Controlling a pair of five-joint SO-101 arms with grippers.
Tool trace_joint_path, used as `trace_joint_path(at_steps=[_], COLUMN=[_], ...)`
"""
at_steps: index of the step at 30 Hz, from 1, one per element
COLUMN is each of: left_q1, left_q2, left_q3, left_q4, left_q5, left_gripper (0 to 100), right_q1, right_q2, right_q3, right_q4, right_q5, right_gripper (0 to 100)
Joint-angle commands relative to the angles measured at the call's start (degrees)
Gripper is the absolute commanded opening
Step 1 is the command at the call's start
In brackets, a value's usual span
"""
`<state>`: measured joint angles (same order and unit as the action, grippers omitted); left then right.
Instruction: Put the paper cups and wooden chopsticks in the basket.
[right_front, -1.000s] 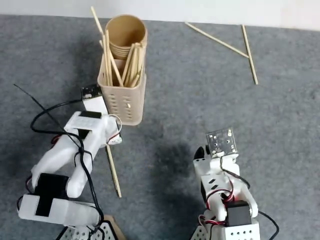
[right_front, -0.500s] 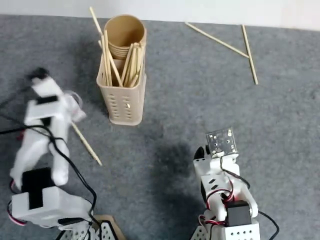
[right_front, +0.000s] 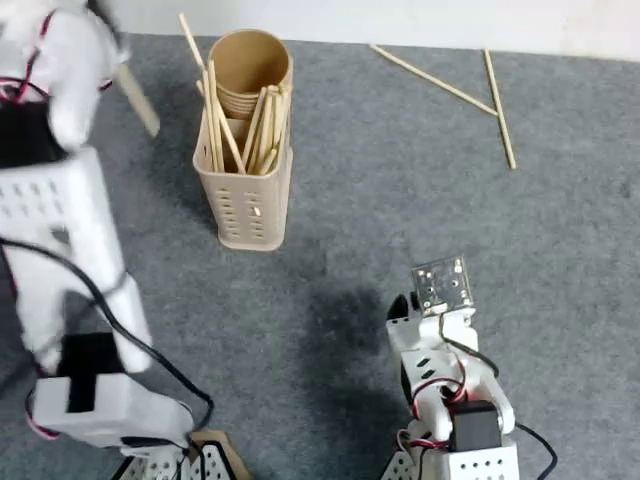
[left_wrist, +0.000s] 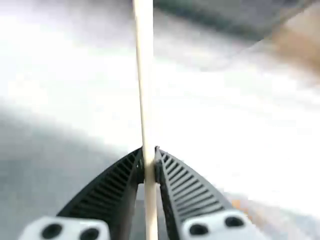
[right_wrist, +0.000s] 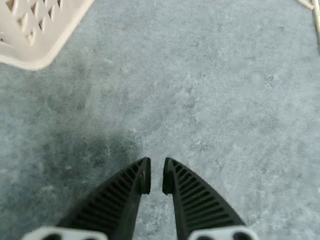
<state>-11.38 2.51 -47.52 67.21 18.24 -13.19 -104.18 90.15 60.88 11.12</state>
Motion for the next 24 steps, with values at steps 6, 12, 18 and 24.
trace_joint_path(at_steps=[6, 12, 18, 24], left_q1=[18.51, 17.01, 16.66, 15.78], left_q2=[3.21, 12.53, 14.46, 14.37], left_q3=[-8.48, -8.92, -8.66, -8.84], left_q4=[-0.62, -2.29, -0.97, 3.16], left_q5=[-11.08, -11.34, -11.25, -11.34], left_gripper=[0, 0, 1, 20], right_q1=[0.48, 0.48, 0.48, 0.48], right_q2=[-0.48, -0.48, -0.57, -0.57], right_q3=[0.31, 0.31, 0.31, 0.31], right_q4=[-1.19, -1.19, -1.19, -1.19], right_q5=[0.62, 0.62, 0.88, 0.97], right_gripper=[5.6, 5.6, 5.6, 5.6])
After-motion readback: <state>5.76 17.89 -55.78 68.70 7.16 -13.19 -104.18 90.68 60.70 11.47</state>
